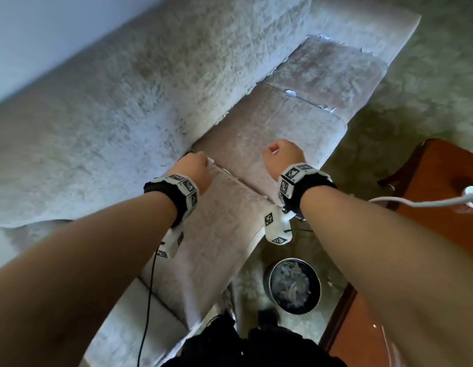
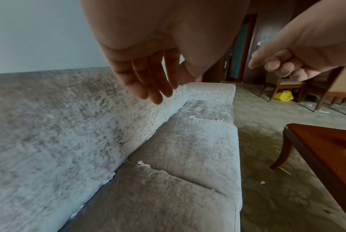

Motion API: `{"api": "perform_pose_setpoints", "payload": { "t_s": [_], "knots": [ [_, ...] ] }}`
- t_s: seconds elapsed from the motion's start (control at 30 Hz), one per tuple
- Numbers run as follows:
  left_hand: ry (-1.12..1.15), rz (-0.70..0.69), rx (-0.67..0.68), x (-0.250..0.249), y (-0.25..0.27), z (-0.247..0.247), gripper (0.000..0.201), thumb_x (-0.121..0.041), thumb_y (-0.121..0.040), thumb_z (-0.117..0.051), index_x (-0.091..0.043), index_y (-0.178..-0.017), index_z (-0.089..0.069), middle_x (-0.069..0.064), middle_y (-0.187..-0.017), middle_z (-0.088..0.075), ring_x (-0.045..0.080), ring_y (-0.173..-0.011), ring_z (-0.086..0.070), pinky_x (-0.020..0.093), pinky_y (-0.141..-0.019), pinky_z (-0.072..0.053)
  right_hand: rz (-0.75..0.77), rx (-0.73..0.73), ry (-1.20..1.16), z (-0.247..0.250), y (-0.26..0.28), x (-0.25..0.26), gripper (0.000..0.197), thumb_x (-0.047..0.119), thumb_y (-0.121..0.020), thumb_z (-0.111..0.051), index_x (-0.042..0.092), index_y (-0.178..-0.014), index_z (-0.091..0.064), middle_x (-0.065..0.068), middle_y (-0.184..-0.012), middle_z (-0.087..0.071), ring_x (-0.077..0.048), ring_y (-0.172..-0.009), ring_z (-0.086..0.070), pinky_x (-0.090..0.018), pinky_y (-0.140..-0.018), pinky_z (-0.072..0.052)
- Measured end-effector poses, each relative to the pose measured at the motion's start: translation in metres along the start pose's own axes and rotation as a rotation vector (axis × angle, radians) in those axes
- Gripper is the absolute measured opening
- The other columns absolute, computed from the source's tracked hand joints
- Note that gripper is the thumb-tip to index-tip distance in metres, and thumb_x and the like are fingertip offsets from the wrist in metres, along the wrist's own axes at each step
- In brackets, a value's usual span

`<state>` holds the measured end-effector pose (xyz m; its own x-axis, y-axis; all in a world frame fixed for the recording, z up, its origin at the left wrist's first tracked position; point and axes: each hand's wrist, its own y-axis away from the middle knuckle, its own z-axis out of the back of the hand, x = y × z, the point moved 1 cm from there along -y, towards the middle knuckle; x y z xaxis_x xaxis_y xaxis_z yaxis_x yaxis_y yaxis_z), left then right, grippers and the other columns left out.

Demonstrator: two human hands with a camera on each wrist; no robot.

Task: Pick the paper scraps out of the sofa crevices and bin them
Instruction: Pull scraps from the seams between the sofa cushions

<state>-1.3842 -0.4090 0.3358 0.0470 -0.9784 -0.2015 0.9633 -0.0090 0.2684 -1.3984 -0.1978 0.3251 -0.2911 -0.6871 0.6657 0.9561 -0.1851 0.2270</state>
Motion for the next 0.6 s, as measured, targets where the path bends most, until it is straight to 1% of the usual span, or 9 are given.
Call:
{"api": "perform_pose_setpoints", "payload": {
  "t_s": [0.03,0.13,0.23,0.27,0.33,0.4,0.5,0.6],
  "knots": [
    [0.009,0.006,-0.003,0.004,0.003,0.0,0.019,-0.016,-0.091,-0.044,-0.01,-0.105,-0.056,0.008,-0.098,-0.058,0.028,-0.083,-0.053,0.033,-0.073,-0.046,0.007,0.007,0.007,-0.002,0.001,0.004,0.013,0.028,-0.093,-0.048,0.021,-0.088,-0.057,-0.001,-0.086,-0.059,-0.025,-0.077,-0.057,-0.029,-0.066,-0.044],
    [0.012,0.025,0.002,0.017,0.005,0.007,0.023,-0.018,-0.092,-0.044,-0.011,-0.11,-0.056,0.013,-0.106,-0.061,0.028,-0.083,-0.052,0.034,-0.074,-0.046,-0.003,0.015,-0.012,-0.005,0.0,0.02,0.012,0.026,-0.094,-0.047,0.02,-0.088,-0.055,-0.003,-0.087,-0.06,-0.026,-0.078,-0.058,-0.03,-0.066,-0.046],
    [0.046,0.059,-0.002,0.034,0.005,0.019,0.026,-0.018,-0.091,-0.045,-0.012,-0.115,-0.055,0.013,-0.111,-0.061,0.034,-0.095,-0.059,0.039,-0.079,-0.051,-0.006,-0.007,-0.01,-0.009,-0.008,0.039,0.012,0.026,-0.092,-0.048,0.02,-0.086,-0.056,-0.004,-0.088,-0.063,-0.026,-0.08,-0.06,-0.033,-0.068,-0.05],
    [0.047,0.076,-0.012,0.042,0.004,0.024,0.026,-0.018,-0.092,-0.045,-0.012,-0.115,-0.055,0.013,-0.111,-0.061,0.035,-0.097,-0.06,0.04,-0.08,-0.051,-0.01,-0.016,-0.009,-0.01,-0.011,0.045,0.012,0.026,-0.091,-0.049,0.019,-0.087,-0.057,-0.004,-0.09,-0.063,-0.026,-0.081,-0.061,-0.034,-0.07,-0.052],
    [0.058,0.114,-0.026,0.057,0.001,0.032,0.025,-0.016,-0.092,-0.043,-0.01,-0.113,-0.055,0.015,-0.11,-0.061,0.035,-0.096,-0.06,0.039,-0.079,-0.051,-0.025,-0.036,-0.02,-0.011,-0.014,0.057,0.015,0.027,-0.092,-0.049,0.017,-0.093,-0.061,-0.005,-0.092,-0.065,-0.026,-0.082,-0.062,-0.034,-0.073,-0.054],
    [0.083,0.151,-0.032,0.074,-0.005,0.041,0.024,-0.012,-0.092,-0.042,-0.008,-0.111,-0.056,0.017,-0.109,-0.061,0.034,-0.094,-0.06,0.039,-0.078,-0.052,-0.019,-0.063,-0.023,-0.015,-0.019,0.07,0.017,0.028,-0.093,-0.049,0.017,-0.098,-0.062,-0.005,-0.094,-0.065,-0.024,-0.08,-0.061,-0.032,-0.07,-0.052],
    [0.095,0.197,-0.005,0.099,-0.01,0.052,0.025,-0.009,-0.092,-0.044,-0.007,-0.114,-0.056,0.017,-0.106,-0.062,0.034,-0.091,-0.061,0.038,-0.074,-0.052,-0.003,-0.051,0.003,-0.024,-0.022,0.089,0.014,0.03,-0.094,-0.049,0.019,-0.093,-0.058,-0.005,-0.096,-0.065,-0.024,-0.079,-0.061,-0.031,-0.067,-0.05],
    [0.116,0.211,0.002,0.115,-0.017,0.057,0.029,-0.007,-0.091,-0.042,-0.009,-0.118,-0.052,0.015,-0.11,-0.06,0.031,-0.091,-0.06,0.035,-0.073,-0.05,0.042,-0.022,0.017,-0.031,-0.029,0.108,0.012,0.028,-0.095,-0.05,0.018,-0.092,-0.057,-0.004,-0.092,-0.061,-0.024,-0.078,-0.058,-0.03,-0.066,-0.047]
  ]
}}
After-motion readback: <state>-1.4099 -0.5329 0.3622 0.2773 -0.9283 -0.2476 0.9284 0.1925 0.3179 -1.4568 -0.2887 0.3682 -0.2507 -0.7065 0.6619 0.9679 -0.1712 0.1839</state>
